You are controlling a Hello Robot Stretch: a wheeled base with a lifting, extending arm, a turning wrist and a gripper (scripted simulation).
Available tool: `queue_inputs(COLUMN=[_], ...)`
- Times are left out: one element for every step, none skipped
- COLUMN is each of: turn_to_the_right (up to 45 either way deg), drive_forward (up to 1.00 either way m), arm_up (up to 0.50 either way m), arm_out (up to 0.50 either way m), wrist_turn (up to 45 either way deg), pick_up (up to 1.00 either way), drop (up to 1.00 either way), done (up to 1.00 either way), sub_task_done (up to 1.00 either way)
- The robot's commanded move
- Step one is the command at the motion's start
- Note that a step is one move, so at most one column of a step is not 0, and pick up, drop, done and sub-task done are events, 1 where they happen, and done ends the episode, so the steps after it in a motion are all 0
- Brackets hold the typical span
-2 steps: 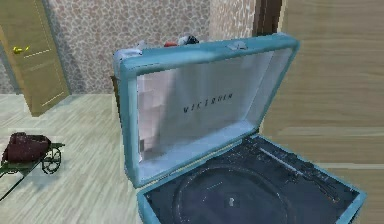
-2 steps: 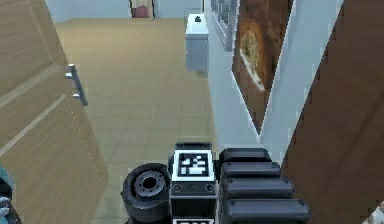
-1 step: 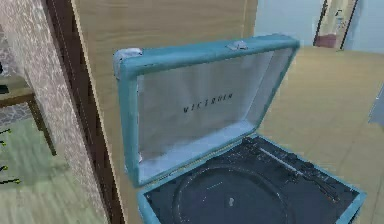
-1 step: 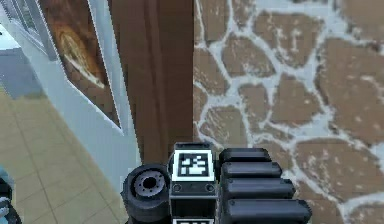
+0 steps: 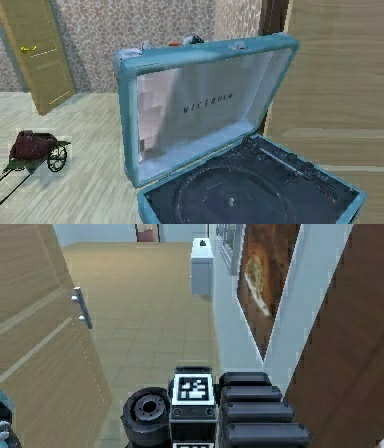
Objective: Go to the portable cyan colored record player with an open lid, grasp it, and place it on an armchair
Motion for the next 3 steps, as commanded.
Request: queue_inputs(turn_to_the_right=[27.0,0.0,45.0], drive_forward=[0.0,0.25,0.0], arm_up=[0.0,0.0,0.0], arm_out=[0.0,0.0,0.0], wrist_turn=[0.0,0.0,0.0], pick_up=[0.0,0.0,0.0], drop=[0.0,0.0,0.0], done=[0.0,0.0,0.0], sub_task_done=[0.0,0.0,0.0])
